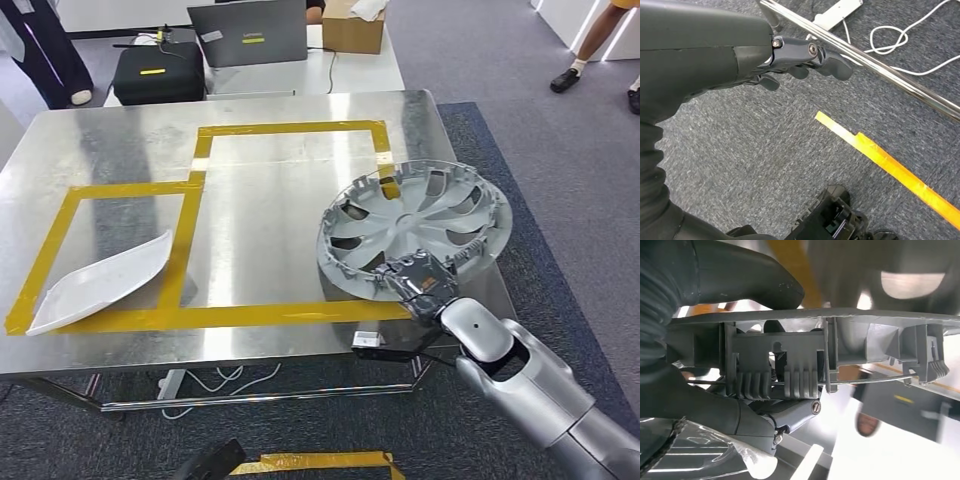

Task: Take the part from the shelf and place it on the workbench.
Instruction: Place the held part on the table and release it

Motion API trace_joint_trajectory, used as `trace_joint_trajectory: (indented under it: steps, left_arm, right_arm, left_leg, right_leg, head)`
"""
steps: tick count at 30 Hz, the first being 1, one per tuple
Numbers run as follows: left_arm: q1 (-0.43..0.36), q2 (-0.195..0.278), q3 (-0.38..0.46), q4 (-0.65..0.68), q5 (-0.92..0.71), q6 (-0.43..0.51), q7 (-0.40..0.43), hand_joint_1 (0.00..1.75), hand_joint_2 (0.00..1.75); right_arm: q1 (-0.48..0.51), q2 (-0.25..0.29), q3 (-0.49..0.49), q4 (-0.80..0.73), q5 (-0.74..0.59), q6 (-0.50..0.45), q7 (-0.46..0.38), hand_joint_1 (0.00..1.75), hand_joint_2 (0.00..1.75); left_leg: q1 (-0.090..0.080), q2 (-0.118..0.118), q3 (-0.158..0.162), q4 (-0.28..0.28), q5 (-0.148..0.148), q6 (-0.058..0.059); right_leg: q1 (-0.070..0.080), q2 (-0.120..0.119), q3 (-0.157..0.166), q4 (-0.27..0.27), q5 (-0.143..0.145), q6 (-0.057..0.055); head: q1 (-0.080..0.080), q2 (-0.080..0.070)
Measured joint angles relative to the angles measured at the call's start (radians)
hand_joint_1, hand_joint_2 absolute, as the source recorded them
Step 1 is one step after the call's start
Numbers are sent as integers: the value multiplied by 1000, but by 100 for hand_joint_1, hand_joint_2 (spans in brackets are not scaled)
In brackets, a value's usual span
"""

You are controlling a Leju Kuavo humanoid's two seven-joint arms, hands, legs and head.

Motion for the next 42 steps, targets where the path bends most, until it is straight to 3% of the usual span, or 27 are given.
trace_joint_trajectory:
  steps: [7,15,26,42]
  left_arm:
    - [-4,2,-30,2,-3,-4,2,0,175]
    - [-5,7,-58,3,0,-2,13,0,175]
    - [-7,18,-93,3,10,14,33,0,175]
    - [-7,25,-111,3,14,17,33,0,175]
  right_arm:
    - [-16,62,76,3,-33,-39,-2,175,175]
    - [-5,89,112,12,-69,-101,-10,175,175]
    - [90,79,72,66,-153,-209,-46,175,175]
    - [137,61,4,96,-159,-224,-65,175,175]
  left_leg:
    - [0,0,-1,0,0,0]
    - [0,-1,-2,1,0,0]
    - [0,-1,-3,1,0,0]
    - [0,-1,-2,2,0,0]
  right_leg:
    - [0,-1,-1,0,0,0]
    - [0,-1,-1,0,0,0]
    - [0,-1,-2,0,0,0]
    - [0,-1,-2,0,0,0]
  head:
    - [0,0]
    - [0,0]
    - [0,0]
    - [0,0]
